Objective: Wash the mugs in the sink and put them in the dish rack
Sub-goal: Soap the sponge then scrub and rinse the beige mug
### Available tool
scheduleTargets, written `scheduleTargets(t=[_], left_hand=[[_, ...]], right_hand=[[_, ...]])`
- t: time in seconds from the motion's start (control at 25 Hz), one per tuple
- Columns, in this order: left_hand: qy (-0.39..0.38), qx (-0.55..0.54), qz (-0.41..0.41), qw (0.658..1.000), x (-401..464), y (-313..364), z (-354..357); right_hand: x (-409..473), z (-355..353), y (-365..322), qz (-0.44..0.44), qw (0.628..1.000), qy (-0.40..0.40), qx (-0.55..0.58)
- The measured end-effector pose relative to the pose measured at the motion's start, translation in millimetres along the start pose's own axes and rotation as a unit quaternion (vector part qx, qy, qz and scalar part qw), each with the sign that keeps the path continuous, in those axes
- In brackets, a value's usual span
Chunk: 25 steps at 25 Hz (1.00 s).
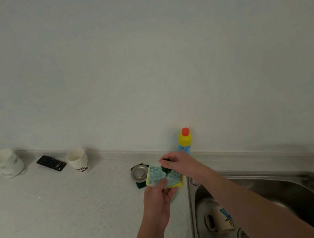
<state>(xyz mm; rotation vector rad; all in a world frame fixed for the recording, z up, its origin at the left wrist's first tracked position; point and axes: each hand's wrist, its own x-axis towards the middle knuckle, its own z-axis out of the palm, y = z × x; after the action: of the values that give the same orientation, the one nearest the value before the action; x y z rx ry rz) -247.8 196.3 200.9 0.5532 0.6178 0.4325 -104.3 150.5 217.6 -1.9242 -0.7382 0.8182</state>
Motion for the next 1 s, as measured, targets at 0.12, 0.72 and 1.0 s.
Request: scheduleTargets(t=[0.12, 0.72, 1.0], left_hand=[[-0.001, 0.003, -0.004, 1.0, -1.1, 0.7, -1.0], [-0.016, 0.04, 0.001, 0.999, -0.5, -2.1, -8.8], [-0.033, 0.134, 0.021, 0.99, -15.8, -10.8, -11.5]], right_hand=[[-2.5, 2.1, 0.3, -0.006, 1.0, 0.007, 0.003], [-11.5, 11.3, -3.5, 0.002, 0.996, 0.026, -0.088], [-31.0, 0.1, -15.1, 0.035, 0.988, 0.059, -0.141]])
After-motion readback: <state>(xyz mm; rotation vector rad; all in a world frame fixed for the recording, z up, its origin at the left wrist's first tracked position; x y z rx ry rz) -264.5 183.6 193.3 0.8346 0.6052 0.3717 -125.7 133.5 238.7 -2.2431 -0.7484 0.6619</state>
